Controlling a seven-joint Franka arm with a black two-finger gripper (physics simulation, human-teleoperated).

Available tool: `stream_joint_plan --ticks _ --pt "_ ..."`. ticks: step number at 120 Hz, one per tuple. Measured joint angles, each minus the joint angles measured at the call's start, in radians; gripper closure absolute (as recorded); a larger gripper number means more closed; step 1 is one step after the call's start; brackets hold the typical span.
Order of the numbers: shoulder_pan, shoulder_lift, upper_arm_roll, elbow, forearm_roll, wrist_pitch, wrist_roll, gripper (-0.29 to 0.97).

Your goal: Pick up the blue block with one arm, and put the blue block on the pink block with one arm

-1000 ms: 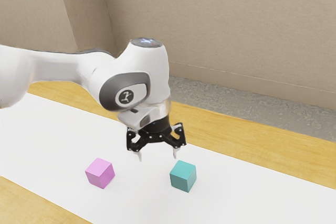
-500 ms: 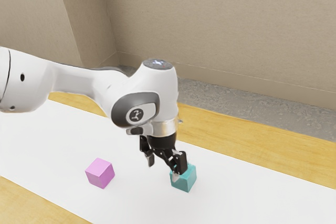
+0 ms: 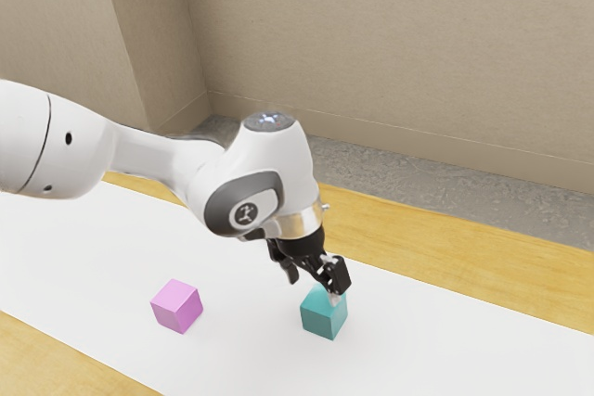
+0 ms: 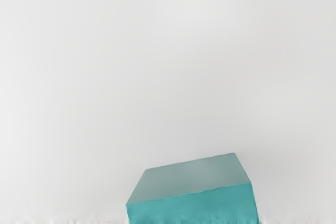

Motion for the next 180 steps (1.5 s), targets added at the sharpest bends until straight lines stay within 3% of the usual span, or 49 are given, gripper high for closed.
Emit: stream_joint_plan --ticks 34,180 --pt "0.0 0.052 0.037 -0.008 -0.003 0.087 0.0 0.0" --pt "-0.015 0.186 0.037 0.05 -0.004 0.093 0.0 0.0"
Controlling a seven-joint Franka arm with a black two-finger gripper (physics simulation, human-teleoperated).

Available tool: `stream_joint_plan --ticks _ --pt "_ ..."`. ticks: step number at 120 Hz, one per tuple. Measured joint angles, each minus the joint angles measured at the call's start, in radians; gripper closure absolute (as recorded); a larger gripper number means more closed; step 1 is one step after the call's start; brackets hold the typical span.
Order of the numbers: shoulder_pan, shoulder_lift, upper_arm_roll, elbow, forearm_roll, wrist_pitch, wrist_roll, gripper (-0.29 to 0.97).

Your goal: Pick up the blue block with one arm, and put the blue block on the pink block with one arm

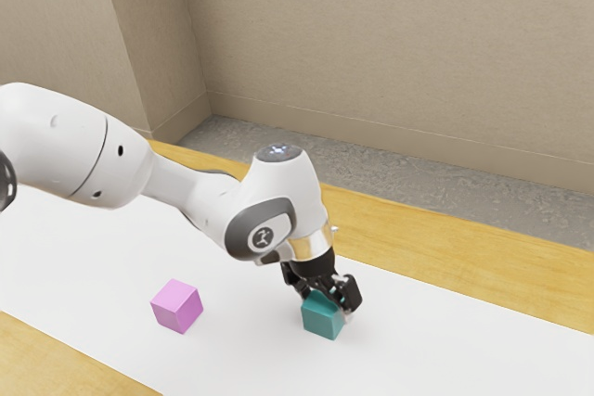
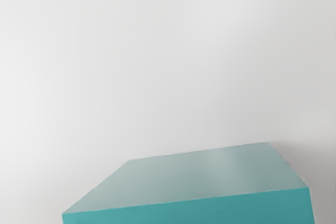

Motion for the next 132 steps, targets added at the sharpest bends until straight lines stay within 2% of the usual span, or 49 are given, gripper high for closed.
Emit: stream_joint_plan --ticks 34,57,132 --pt "0.0 0.011 0.003 0.012 0.006 -0.018 0.0 0.0" --pt "-0.024 0.02 0.037 0.031 0.008 -0.034 0.0 0.0" --pt "-0.031 0.027 0.04 0.047 0.009 -0.049 0.0 0.0"
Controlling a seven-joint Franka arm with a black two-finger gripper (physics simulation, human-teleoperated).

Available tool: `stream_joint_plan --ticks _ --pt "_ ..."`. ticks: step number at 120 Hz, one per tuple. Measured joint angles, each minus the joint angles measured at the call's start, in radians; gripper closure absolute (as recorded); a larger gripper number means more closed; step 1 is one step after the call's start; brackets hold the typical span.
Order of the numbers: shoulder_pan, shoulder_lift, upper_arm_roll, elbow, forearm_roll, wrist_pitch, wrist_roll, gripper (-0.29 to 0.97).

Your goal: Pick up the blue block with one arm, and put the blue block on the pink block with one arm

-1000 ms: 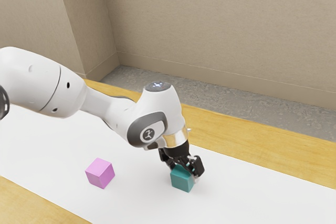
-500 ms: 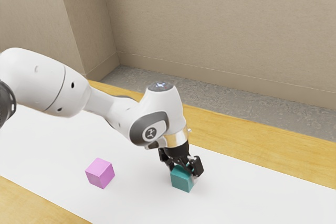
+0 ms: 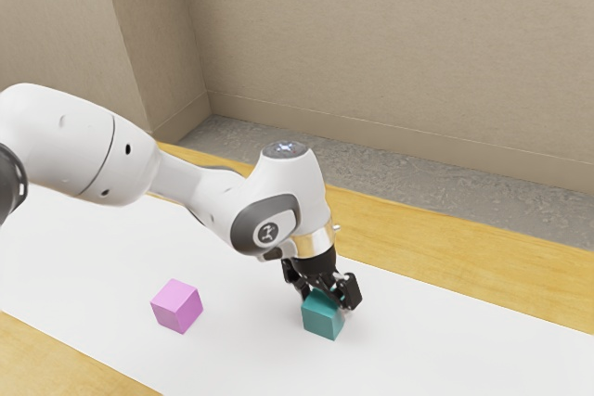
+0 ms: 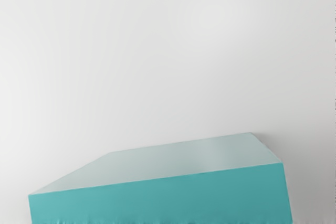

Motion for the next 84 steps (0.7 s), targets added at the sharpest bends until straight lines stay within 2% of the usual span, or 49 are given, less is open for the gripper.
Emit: stream_joint_plan --ticks 58,84 --pt "0.0 0.015 0.006 0.007 0.0 0.005 0.0 0.07" --pt "-0.001 0.018 0.006 0.009 -0.001 0.007 0.0 0.16"
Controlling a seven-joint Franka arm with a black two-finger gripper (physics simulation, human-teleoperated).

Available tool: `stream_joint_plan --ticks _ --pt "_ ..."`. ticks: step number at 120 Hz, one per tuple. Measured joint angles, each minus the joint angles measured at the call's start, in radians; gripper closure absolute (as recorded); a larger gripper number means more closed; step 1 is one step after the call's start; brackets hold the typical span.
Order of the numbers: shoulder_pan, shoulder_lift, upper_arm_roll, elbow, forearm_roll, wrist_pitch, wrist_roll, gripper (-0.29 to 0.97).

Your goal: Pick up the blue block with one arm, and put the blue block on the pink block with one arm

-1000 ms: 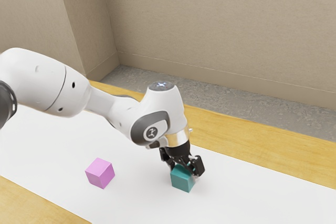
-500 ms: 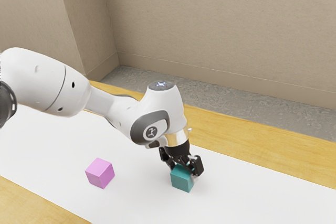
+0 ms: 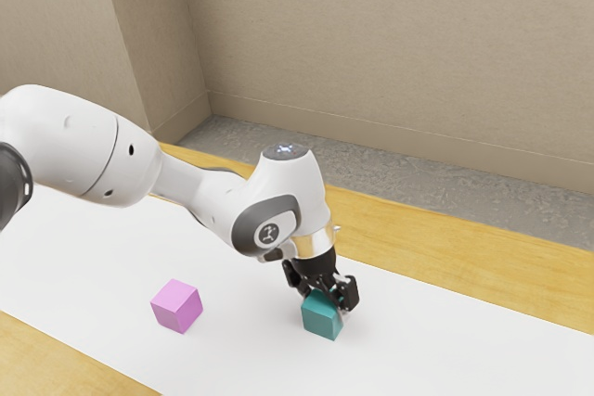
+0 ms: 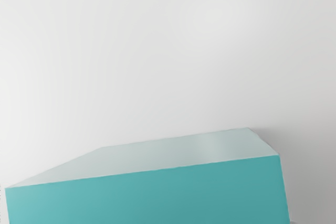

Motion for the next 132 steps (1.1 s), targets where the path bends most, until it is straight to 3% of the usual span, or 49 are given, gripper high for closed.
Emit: stream_joint_plan --ticks 113,132 --pt "-0.002 -0.026 0.016 0.006 -0.016 -0.004 0.001 0.34" --pt "-0.001 -0.079 0.037 0.001 -0.02 -0.022 0.001 0.37"
